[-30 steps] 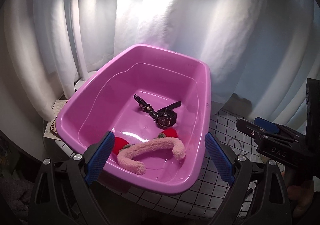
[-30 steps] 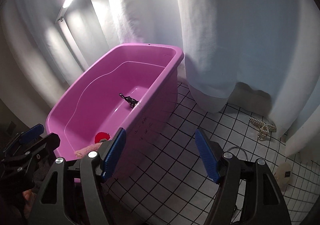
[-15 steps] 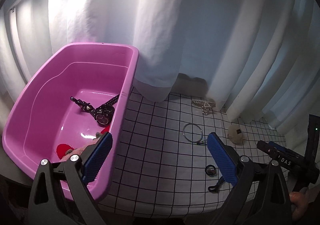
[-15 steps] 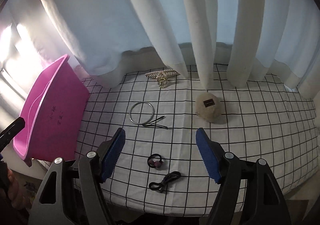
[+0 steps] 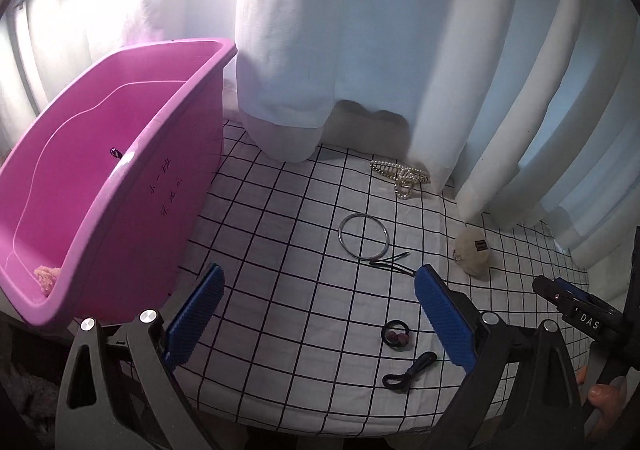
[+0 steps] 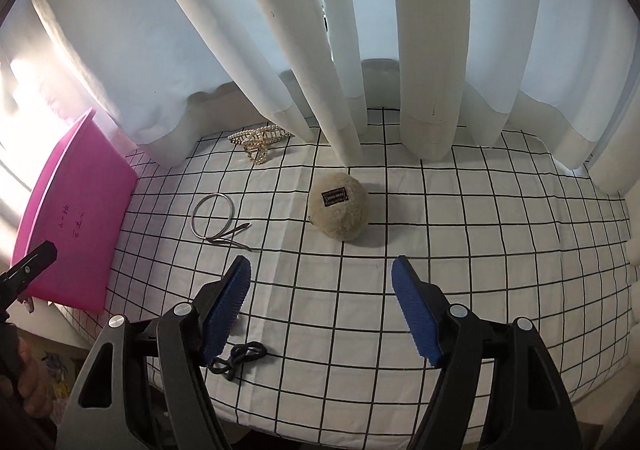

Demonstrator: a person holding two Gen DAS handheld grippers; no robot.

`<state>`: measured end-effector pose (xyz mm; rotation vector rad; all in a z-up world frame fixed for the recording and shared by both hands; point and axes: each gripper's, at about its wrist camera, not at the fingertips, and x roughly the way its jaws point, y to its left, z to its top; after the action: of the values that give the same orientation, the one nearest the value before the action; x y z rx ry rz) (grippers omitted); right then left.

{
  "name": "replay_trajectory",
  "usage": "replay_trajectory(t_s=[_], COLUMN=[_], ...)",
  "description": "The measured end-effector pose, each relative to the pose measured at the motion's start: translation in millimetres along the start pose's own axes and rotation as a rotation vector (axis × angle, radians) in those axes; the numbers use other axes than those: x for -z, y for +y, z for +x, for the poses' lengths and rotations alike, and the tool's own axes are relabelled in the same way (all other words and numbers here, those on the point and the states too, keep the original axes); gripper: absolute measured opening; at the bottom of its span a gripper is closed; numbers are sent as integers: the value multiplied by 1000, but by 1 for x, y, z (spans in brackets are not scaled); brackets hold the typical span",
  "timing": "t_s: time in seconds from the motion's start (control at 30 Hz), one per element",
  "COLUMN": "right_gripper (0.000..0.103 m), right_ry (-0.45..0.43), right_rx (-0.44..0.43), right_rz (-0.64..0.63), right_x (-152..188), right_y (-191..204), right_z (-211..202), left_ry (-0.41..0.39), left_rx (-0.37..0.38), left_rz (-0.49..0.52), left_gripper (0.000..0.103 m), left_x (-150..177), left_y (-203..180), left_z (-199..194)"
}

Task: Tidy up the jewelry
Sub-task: 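Withdraw both grippers from the tub back over the bed, then grasp the black hair tie with the left gripper while the right grips the beige pom-pom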

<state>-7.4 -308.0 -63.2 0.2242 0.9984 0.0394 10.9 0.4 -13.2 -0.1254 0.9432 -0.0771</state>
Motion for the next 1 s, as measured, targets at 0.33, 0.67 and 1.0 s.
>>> replay_trajectory(t_s=[0.33,0.67,1.0], right_gripper=[70,70,70], right_ry=[104,143,132], right_rx=[-125,-198,-221], right_rz=[-245,-341,-331], right_x=[-23,-24,-28], right_y=[-42,-44,-44], right_z=[41,71,106], left_ry=[43,104,105], left_rx=[-186,-231,-232], left_rz=[-260,-323,-299], left_gripper=[94,94,94], left_x=[59,94,110], left_y=[-42,-68,-97], left_z=[18,47,91])
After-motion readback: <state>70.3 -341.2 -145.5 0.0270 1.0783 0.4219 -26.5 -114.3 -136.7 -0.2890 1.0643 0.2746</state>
